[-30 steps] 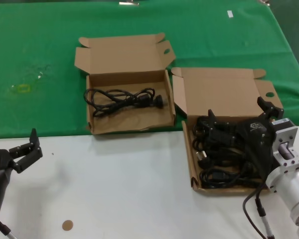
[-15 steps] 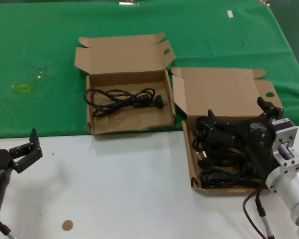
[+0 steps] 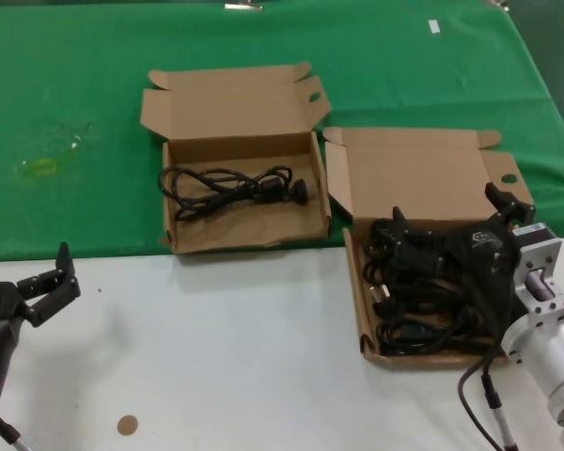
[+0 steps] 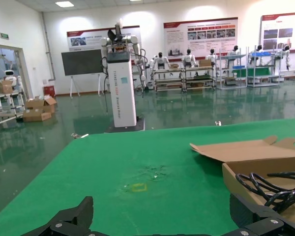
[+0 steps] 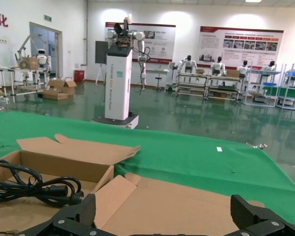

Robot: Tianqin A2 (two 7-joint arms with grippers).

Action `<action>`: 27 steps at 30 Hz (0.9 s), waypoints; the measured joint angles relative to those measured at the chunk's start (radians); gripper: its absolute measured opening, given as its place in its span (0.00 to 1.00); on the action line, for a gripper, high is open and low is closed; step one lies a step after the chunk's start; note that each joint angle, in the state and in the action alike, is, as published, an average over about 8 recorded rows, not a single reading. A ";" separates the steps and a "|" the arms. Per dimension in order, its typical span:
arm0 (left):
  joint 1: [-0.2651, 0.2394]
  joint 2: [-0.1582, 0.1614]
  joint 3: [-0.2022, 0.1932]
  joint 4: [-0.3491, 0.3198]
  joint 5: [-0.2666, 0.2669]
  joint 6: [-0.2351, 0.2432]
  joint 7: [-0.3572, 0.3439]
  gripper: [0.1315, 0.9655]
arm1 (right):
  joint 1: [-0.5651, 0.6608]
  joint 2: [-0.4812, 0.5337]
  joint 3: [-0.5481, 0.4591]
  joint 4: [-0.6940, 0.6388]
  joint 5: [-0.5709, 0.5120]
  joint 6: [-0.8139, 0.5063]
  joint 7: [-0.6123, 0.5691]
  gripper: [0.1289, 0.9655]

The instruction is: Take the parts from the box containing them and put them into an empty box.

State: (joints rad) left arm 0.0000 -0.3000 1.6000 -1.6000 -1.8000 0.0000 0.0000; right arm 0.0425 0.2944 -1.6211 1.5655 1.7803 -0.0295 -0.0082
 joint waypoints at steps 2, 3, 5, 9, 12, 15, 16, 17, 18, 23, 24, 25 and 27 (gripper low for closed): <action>0.000 0.000 0.000 0.000 0.000 0.000 0.000 1.00 | 0.000 0.000 0.000 0.000 0.000 0.000 0.000 1.00; 0.000 0.000 0.000 0.000 0.000 0.000 0.000 1.00 | 0.000 0.000 0.000 0.000 0.000 0.000 0.000 1.00; 0.000 0.000 0.000 0.000 0.000 0.000 0.000 1.00 | 0.000 0.000 0.000 0.000 0.000 0.000 0.000 1.00; 0.000 0.000 0.000 0.000 0.000 0.000 0.000 1.00 | 0.000 0.000 0.000 0.000 0.000 0.000 0.000 1.00; 0.000 0.000 0.000 0.000 0.000 0.000 0.000 1.00 | 0.000 0.000 0.000 0.000 0.000 0.000 0.000 1.00; 0.000 0.000 0.000 0.000 0.000 0.000 0.000 1.00 | 0.000 0.000 0.000 0.000 0.000 0.000 0.000 1.00; 0.000 0.000 0.000 0.000 0.000 0.000 0.000 1.00 | 0.000 0.000 0.000 0.000 0.000 0.000 0.000 1.00; 0.000 0.000 0.000 0.000 0.000 0.000 0.000 1.00 | 0.000 0.000 0.000 0.000 0.000 0.000 0.000 1.00; 0.000 0.000 0.000 0.000 0.000 0.000 0.000 1.00 | 0.000 0.000 0.000 0.000 0.000 0.000 0.000 1.00; 0.000 0.000 0.000 0.000 0.000 0.000 0.000 1.00 | 0.000 0.000 0.000 0.000 0.000 0.000 0.000 1.00; 0.000 0.000 0.000 0.000 0.000 0.000 0.000 1.00 | 0.000 0.000 0.000 0.000 0.000 0.000 0.000 1.00; 0.000 0.000 0.000 0.000 0.000 0.000 0.000 1.00 | 0.000 0.000 0.000 0.000 0.000 0.000 0.000 1.00; 0.000 0.000 0.000 0.000 0.000 0.000 0.000 1.00 | 0.000 0.000 0.000 0.000 0.000 0.000 0.000 1.00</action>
State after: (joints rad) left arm 0.0000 -0.3000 1.6000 -1.6000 -1.8000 0.0000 0.0000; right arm 0.0425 0.2944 -1.6211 1.5655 1.7803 -0.0295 -0.0082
